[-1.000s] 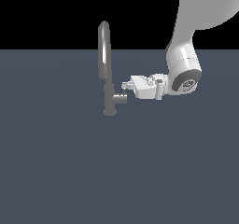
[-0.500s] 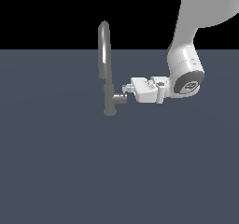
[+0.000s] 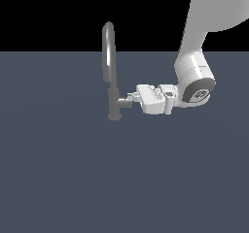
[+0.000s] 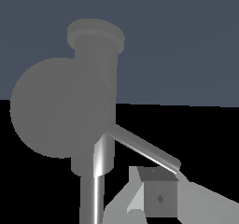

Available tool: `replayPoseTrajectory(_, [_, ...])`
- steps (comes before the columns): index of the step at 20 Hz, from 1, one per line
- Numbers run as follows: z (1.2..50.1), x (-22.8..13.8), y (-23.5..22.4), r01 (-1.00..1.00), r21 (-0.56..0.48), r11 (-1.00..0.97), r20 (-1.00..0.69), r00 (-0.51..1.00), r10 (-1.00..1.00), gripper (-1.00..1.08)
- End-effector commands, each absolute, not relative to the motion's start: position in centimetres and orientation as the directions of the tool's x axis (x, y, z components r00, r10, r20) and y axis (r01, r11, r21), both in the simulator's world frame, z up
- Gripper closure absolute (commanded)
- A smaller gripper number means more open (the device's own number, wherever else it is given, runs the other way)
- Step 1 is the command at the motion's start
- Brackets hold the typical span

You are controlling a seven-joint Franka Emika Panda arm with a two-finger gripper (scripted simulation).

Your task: Turn on the faucet by rotating a designated handle.

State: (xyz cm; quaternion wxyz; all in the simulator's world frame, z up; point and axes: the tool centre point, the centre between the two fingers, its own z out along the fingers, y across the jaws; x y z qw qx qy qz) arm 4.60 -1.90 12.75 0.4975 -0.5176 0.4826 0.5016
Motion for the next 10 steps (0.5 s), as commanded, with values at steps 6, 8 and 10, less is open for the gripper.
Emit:
replayPoseTrajectory(6, [9.6,3.8,-1.9,-0.999,-0.013,-0.039,-1.0,0.013,0.0,1.08])
replayPoseTrajectory(8, [8.2,3.5,-2.0,-0.999,-0.004,-0.038,-1.0,0.004,0.0,1.08])
replayPoseTrajectory(10, [6.9,3.1,-2.0,-0.999,0.004,-0.038,-1.0,-0.004,0.0,1.08])
